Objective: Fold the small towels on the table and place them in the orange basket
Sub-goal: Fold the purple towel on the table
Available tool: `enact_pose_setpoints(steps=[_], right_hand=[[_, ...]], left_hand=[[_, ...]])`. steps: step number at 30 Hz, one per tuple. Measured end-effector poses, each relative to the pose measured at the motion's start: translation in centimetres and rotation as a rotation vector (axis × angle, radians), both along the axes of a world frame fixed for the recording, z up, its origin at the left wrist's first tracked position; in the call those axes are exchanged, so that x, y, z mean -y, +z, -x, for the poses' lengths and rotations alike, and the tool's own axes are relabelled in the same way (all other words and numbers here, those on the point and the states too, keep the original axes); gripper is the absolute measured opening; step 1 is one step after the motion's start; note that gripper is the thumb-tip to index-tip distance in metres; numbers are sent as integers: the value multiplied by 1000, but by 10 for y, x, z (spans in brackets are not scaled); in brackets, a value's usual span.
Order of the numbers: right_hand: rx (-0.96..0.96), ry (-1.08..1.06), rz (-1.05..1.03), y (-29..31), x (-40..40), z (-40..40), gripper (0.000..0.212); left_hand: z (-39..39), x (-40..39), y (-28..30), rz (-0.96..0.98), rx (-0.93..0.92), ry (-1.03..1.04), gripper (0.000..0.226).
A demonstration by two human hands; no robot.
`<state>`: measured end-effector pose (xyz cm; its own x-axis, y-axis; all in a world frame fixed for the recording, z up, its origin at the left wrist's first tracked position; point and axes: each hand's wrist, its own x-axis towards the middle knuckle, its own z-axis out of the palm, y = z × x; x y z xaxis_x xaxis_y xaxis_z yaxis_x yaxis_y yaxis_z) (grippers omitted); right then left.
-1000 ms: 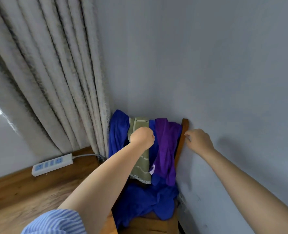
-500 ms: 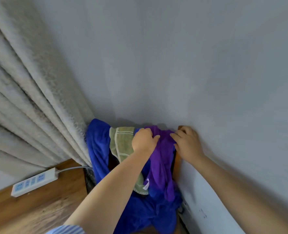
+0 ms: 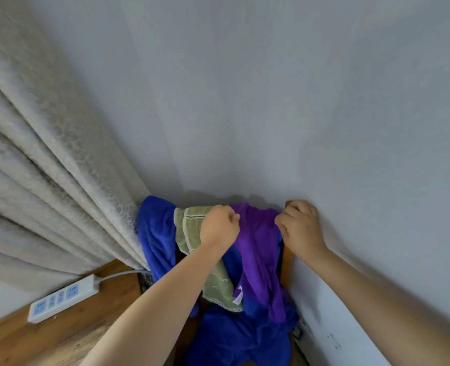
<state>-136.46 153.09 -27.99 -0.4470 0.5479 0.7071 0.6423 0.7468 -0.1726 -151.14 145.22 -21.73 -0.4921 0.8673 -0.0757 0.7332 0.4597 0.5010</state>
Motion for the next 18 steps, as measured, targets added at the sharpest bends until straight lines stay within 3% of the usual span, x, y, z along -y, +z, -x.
enact_pose_setpoints(steps=[2,6,8,11,15,18], right_hand=[[70,-76,-22,0,5,3,28],[241,-149,-60,0,14,7,18],[308,-180,5,5,19,8,16],[346,-197,168,16,26,14,30],[321,-226,330,27,28,24,12],[309,-246,523,32,22,25,23]], left_hand=[[9,8,2,-86,48,53,24],[37,23,-1,-142,37,192,23],[48,29,-6,-51,28,221,35],[48,32,-11,22,15,197,43],[30,26,-9,-4,80,162,30],[22,22,-4,-35,132,200,25]])
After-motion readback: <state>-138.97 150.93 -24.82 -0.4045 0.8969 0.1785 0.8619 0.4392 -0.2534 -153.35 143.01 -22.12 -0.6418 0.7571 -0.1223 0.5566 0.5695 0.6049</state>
